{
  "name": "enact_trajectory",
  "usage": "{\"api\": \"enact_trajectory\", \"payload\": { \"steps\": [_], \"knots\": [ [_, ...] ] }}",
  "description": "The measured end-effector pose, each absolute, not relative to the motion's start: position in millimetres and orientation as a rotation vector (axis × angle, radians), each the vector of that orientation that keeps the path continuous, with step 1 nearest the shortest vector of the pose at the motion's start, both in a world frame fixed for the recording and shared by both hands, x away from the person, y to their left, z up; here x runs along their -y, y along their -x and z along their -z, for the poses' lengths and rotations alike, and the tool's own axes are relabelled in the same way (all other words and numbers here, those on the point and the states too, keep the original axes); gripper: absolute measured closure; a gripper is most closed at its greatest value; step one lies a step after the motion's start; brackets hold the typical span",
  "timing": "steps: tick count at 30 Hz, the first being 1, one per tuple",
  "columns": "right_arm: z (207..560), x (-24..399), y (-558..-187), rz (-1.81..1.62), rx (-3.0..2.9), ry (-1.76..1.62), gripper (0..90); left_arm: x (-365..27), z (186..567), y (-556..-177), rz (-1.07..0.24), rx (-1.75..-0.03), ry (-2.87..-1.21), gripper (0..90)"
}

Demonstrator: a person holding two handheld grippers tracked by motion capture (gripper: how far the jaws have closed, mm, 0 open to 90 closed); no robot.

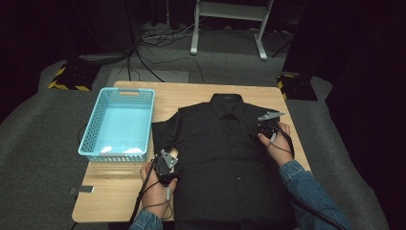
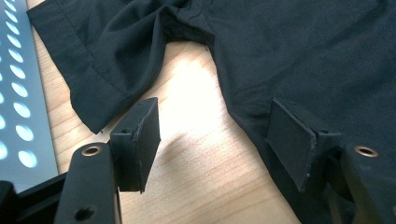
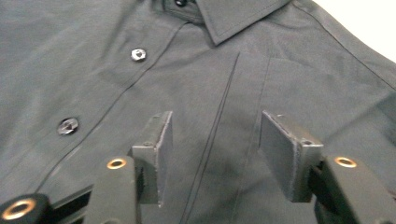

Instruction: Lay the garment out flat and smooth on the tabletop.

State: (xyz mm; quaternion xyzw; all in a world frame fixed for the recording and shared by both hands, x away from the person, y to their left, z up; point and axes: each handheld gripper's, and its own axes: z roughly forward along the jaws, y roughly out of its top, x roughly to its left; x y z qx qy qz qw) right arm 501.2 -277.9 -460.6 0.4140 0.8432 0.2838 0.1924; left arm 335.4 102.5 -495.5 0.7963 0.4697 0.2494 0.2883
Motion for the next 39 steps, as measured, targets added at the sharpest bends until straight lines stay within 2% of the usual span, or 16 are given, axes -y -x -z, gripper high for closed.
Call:
{"api": "enact_trajectory", "payload": {
  "steps": [7,9,11,12,14,39],
  "knots": [
    [478,275,-519,-0.735,-2.381,-1.177,51.8,-104,497,-339,-0.680,-1.259,-2.114,34.8],
    [481,279,-521,-0.757,-2.390,-1.202,61.2,-105,497,-340,-0.685,-1.259,-2.109,34.8],
    [479,282,-521,-0.750,-2.422,-1.198,77.6,-105,497,-341,-0.693,-1.260,-2.109,34.8],
    [478,283,-520,-0.709,-2.435,-1.172,82.9,-105,497,-341,-0.695,-1.262,-2.107,34.8],
    [477,286,-519,-0.680,-2.441,-1.154,87.5,-106,497,-342,-0.701,-1.267,-2.102,34.8],
    [440,376,-496,-0.944,-2.169,-1.350,89.3,-97,498,-356,-0.729,-1.230,-2.119,35.0]
  ]
}}
